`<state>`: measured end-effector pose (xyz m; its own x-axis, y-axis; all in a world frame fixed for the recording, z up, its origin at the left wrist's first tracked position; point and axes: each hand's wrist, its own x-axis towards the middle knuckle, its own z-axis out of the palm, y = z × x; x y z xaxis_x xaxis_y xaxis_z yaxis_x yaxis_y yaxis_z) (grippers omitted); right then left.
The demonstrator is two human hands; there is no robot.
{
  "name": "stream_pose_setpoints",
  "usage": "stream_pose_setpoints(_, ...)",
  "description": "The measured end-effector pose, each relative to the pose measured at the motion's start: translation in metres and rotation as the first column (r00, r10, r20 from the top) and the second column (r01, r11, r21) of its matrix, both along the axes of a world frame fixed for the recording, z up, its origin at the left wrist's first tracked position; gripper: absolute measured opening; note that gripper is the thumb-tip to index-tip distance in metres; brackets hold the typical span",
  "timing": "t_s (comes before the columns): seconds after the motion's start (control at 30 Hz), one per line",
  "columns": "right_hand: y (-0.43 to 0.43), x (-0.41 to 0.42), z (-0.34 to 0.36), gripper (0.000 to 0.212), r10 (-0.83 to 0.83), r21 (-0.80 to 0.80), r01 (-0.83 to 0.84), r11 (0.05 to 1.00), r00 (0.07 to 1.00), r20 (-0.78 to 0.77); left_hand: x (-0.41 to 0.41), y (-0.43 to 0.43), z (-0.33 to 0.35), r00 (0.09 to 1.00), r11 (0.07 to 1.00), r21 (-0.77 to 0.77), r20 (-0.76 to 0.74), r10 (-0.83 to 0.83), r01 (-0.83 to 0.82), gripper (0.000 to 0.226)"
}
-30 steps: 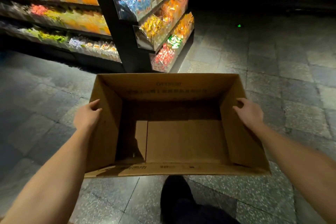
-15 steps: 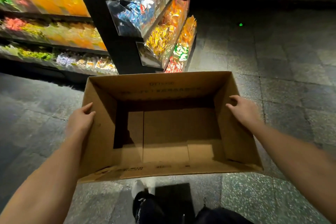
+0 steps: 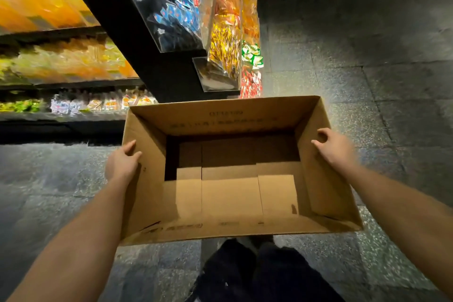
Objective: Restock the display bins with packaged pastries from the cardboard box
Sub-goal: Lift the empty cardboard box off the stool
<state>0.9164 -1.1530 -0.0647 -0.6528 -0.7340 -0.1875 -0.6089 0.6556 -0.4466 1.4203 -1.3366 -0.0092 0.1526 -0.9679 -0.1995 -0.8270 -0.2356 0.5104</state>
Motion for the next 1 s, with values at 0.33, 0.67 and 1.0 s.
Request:
stream_pose_setpoints(0.33,-0.132,0.035,-0.056,0.049,0.024,0.137,-0.02,0.99,0.999,-0.032,0.025,-0.123,-0.079,0.997,0.992,0.112,0.058,0.051,-0.057,0.047)
stream_pose_setpoints(0.67,-0.235,0.058,-0.213,0.047,0.01,0.224,0.002,0.975,0.999,-0.051,0.042,-0.233,-0.243,0.996,0.98,0.187,0.058,0.06,-0.07,0.046)
stream_pose_setpoints(1.0,-0.308,0.067,-0.43,0.051,-0.04,0.195,0.045,0.98,0.999,-0.028,0.042,-0.357,-0.456,0.995,0.982,0.182,-0.074,0.061,-0.046,0.047)
